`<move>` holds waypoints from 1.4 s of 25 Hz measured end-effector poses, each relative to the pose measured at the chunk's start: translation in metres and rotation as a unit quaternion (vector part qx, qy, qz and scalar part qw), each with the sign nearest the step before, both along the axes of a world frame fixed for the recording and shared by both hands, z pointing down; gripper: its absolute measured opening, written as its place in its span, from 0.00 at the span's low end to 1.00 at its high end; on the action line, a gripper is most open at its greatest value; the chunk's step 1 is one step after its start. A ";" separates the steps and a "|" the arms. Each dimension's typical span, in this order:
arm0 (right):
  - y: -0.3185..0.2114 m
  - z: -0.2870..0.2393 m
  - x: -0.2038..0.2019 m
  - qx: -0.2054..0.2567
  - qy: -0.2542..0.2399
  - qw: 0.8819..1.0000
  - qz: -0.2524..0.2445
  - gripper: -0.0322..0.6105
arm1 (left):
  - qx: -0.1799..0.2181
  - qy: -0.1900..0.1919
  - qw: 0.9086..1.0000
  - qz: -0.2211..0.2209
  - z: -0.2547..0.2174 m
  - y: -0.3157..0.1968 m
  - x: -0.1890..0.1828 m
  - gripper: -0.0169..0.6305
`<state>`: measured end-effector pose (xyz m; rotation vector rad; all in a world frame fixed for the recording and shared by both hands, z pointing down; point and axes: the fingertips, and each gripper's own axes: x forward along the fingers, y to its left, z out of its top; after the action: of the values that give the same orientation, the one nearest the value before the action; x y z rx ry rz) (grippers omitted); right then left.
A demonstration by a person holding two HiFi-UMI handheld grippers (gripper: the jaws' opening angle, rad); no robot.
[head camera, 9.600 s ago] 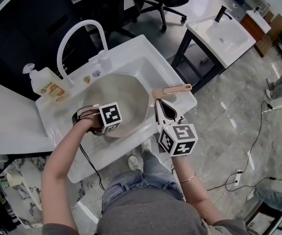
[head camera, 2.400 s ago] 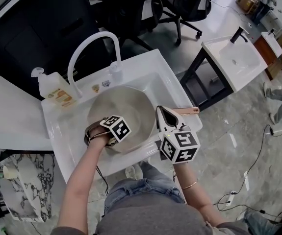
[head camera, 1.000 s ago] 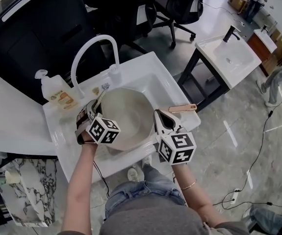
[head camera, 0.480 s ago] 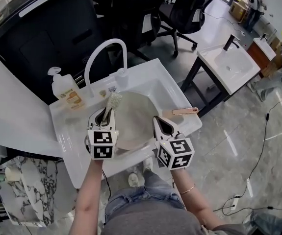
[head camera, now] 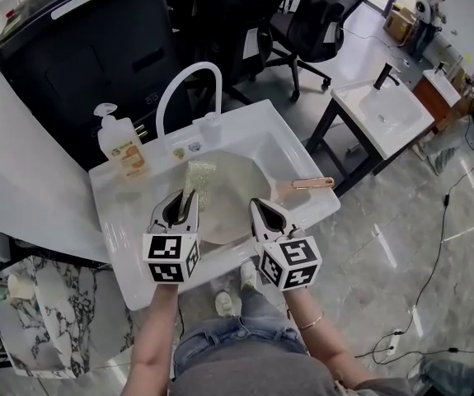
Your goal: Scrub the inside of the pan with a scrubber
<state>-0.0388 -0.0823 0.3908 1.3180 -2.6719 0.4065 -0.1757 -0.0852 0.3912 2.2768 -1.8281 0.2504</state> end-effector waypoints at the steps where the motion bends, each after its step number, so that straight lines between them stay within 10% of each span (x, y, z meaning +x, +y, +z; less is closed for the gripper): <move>1: 0.004 -0.002 -0.003 0.004 -0.001 1.000 -0.004 0.07 | 0.002 0.001 1.000 0.000 0.000 0.004 0.000 0.12; 35: 0.048 -0.004 -0.013 0.064 0.008 0.998 -0.002 0.06 | 0.018 0.030 0.999 0.015 0.013 0.058 0.000 0.12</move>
<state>-0.0514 -0.0344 0.3866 1.3430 -2.7271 0.2262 -0.1758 -0.0269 0.4039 2.3112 -1.7830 0.1539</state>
